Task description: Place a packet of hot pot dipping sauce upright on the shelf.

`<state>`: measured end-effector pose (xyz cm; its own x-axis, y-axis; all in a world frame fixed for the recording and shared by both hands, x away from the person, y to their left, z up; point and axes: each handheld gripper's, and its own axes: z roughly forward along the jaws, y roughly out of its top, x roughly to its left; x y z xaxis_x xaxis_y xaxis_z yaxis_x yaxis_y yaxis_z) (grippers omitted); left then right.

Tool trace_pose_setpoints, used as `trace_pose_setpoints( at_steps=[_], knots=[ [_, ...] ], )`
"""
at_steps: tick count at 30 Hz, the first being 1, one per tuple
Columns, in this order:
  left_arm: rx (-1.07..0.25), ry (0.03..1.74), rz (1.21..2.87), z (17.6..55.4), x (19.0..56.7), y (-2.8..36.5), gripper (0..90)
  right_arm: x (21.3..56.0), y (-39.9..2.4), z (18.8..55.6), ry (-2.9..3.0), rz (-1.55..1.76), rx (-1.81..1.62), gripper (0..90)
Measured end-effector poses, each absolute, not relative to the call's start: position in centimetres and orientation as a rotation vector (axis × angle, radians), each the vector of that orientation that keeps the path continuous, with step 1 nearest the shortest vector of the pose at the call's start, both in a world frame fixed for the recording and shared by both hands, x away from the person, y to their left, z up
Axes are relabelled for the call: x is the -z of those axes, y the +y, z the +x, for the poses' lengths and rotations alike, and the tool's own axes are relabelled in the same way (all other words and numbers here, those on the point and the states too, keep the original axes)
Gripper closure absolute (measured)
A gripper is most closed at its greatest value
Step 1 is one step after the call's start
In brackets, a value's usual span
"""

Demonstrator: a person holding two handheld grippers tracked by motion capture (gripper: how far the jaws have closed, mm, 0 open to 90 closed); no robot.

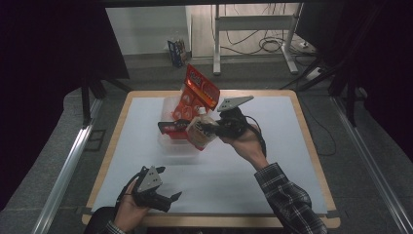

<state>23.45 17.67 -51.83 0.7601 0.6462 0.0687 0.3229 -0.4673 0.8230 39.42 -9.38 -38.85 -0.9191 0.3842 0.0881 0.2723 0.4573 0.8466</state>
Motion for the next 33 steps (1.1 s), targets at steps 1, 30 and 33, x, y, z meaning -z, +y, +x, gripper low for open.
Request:
trace_pose_setpoints(
  at_steps=[1,30,33],
  knots=[
    [-0.473,0.725,2.087,23.4,51.8,17.7,1.2,38.8,-9.2,39.5,2.581,0.583,-1.468,88.1],
    [-0.478,0.720,2.096,23.3,51.8,17.7,1.2,39.5,-3.7,40.6,2.674,0.500,-1.442,88.1],
    [-0.478,0.719,2.100,23.3,51.9,17.7,1.2,39.8,-3.6,40.8,2.682,0.503,-1.435,88.1]
  ],
)
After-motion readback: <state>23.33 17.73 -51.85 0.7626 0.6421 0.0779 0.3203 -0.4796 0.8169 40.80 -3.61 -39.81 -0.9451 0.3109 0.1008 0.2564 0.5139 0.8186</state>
